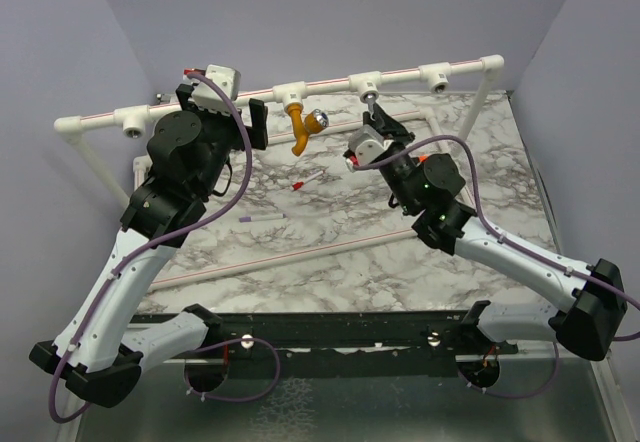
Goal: Install the water faucets
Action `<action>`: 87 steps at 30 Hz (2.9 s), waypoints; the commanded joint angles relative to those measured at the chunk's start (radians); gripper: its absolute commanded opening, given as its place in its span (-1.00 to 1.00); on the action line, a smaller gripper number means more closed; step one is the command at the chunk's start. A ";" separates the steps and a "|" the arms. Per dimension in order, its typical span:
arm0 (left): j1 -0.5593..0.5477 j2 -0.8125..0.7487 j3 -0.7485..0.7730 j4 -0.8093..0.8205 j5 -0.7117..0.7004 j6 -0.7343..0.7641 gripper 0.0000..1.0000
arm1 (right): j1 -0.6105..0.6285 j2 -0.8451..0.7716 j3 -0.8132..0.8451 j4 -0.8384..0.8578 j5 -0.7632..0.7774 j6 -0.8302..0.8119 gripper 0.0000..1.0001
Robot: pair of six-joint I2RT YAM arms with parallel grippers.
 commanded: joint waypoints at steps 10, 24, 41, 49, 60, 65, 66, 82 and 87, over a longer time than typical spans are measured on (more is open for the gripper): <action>-0.007 -0.027 -0.021 0.003 -0.019 0.003 0.73 | -0.012 -0.019 -0.051 0.204 0.367 0.990 -0.99; -0.029 -0.035 -0.031 0.009 -0.034 0.017 0.73 | -0.012 -0.074 -0.040 -0.083 0.533 1.805 -0.99; -0.036 -0.030 -0.035 0.010 -0.048 0.023 0.73 | -0.012 -0.140 -0.013 -0.187 0.532 1.889 -0.15; -0.036 -0.027 -0.040 0.011 -0.053 0.024 0.73 | -0.012 -0.189 -0.012 -0.186 0.540 1.756 0.22; -0.042 -0.022 -0.034 0.011 -0.057 0.030 0.73 | -0.013 -0.200 0.031 -0.154 0.237 1.035 0.48; -0.042 -0.023 -0.035 0.011 -0.065 0.035 0.73 | -0.012 -0.238 0.009 -0.172 0.144 0.731 0.55; -0.043 -0.022 -0.035 0.011 -0.067 0.034 0.74 | -0.012 -0.244 0.009 -0.186 0.118 0.672 0.56; -0.050 -0.017 -0.040 0.014 -0.069 0.041 0.74 | -0.012 -0.261 0.047 -0.531 -0.117 -0.207 0.68; -0.055 -0.019 -0.041 0.016 -0.079 0.049 0.74 | -0.012 -0.207 0.061 -0.519 -0.077 -0.383 0.68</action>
